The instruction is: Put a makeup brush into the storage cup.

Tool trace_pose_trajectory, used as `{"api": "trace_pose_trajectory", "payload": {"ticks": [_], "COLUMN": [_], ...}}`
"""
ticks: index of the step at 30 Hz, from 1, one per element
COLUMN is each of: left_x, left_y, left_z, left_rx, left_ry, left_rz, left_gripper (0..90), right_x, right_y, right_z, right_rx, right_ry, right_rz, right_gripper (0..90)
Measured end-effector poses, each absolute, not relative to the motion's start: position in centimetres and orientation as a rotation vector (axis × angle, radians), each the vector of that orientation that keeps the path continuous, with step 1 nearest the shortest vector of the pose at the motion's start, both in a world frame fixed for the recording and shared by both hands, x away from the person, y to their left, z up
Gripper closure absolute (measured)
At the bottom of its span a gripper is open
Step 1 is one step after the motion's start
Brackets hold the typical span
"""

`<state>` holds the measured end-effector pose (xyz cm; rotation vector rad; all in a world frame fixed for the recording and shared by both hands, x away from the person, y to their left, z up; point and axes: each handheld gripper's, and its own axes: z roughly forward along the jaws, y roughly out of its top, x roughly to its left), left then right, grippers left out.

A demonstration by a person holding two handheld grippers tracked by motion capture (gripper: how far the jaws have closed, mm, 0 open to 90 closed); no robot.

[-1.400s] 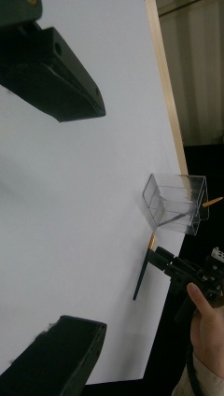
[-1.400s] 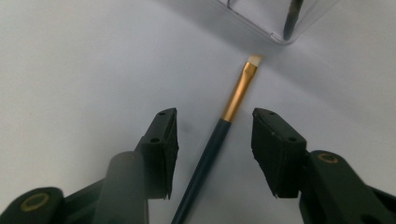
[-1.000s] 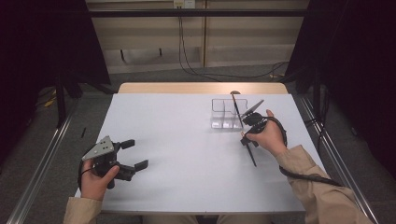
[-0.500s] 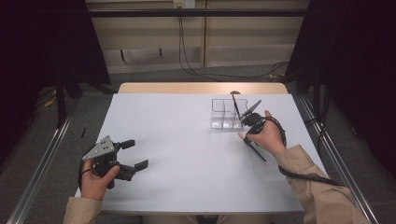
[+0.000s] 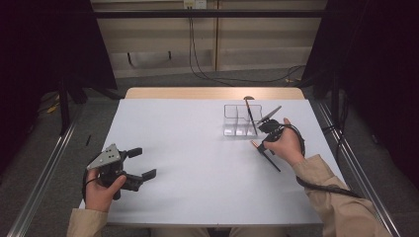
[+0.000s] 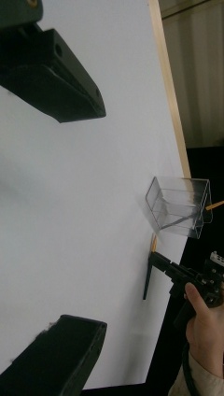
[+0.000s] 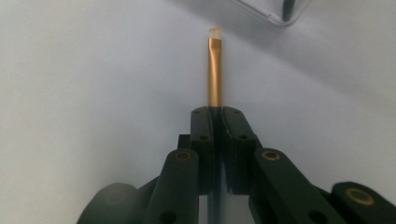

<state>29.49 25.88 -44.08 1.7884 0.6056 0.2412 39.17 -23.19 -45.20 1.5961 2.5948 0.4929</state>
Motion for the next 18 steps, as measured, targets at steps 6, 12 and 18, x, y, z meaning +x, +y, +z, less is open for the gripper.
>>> {"api": "trace_pose_trajectory", "payload": {"ticks": [6, 12, 18], "left_x": [29.4, 29.4, 29.4], "left_y": [25.9, 25.9, 25.9], "left_z": [-44.0, -44.0, -44.0], "left_rx": [1.789, 1.787, 1.788], "left_ry": [0.607, 0.609, 0.61], "left_rz": [0.244, 0.243, 0.243], "left_gripper": [0.8, 0.7, 0.7], "right_x": [38.8, 38.5, 38.0], "right_y": [-23.5, -24.1, -24.6], "right_z": [-44.3, -43.1, -42.3], "right_rx": [1.579, 1.556, 1.527], "right_ry": [2.533, 2.44, 2.339], "right_rz": [0.634, 0.795, 0.961], "right_gripper": [84.2, 84.3, 84.2]}}
